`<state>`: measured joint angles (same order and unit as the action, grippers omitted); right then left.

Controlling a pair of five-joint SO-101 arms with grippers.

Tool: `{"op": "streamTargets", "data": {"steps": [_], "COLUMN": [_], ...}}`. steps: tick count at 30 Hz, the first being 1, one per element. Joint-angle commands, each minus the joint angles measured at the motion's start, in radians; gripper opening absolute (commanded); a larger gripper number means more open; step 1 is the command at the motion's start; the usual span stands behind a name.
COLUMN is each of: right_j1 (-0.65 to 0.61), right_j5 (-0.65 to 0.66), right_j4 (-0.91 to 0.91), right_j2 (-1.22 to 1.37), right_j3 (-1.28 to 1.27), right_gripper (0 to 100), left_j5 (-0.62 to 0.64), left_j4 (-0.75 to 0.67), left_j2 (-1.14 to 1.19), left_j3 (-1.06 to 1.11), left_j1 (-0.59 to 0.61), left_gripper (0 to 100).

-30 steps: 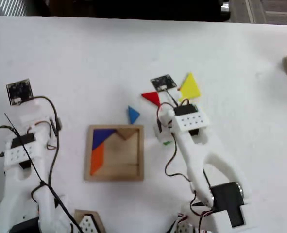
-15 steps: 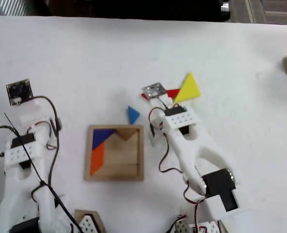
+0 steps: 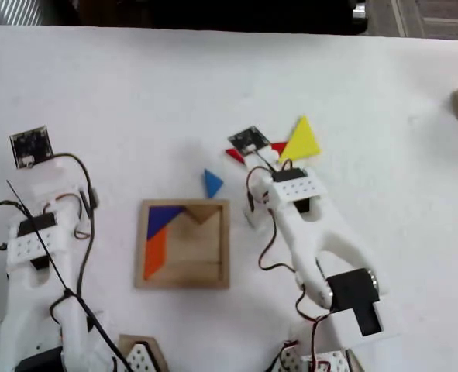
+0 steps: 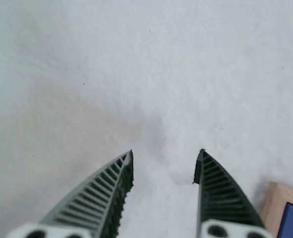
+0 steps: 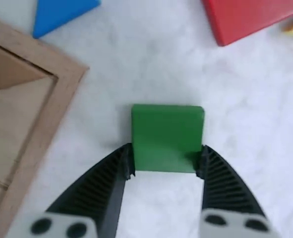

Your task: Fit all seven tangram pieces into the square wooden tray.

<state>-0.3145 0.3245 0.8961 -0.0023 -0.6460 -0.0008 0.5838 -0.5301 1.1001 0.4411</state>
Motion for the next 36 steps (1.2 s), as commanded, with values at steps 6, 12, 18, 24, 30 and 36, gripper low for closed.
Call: {"op": "streamTargets", "data": {"steps": [6, 12, 18, 24, 30, 36], "right_j1": [-0.015, -0.015, -0.015, -0.013, 0.028, 0.09], "right_j5": [0.012, -0.021, -0.035, -0.035, -0.035, -0.043], "right_j4": [-0.016, -0.022, -0.022, 0.03, 0.027, 0.101], "right_j2": [-0.005, -0.002, 0.09, 0.133, 0.124, 0.12], "right_j3": [0.094, 0.115, 0.121, 0.178, 0.181, 0.249], "right_gripper": [24.8, 25.0, 24.8, 24.7, 6.6, 1.9], "left_j5": [-0.008, -0.008, -0.008, -0.008, -0.008, -0.008], "left_j4": [-0.032, -0.032, -0.032, -0.032, -0.032, -0.032], "left_j2": [-0.001, -0.001, -0.001, -0.002, -0.002, -0.002], "left_j3": [-0.021, -0.021, -0.021, -0.021, -0.02, -0.02], "left_j1": [0.01, 0.01, 0.01, 0.01, 0.01, 0.01], "left_gripper": [21, 21, 21, 21, 21, 21]}}
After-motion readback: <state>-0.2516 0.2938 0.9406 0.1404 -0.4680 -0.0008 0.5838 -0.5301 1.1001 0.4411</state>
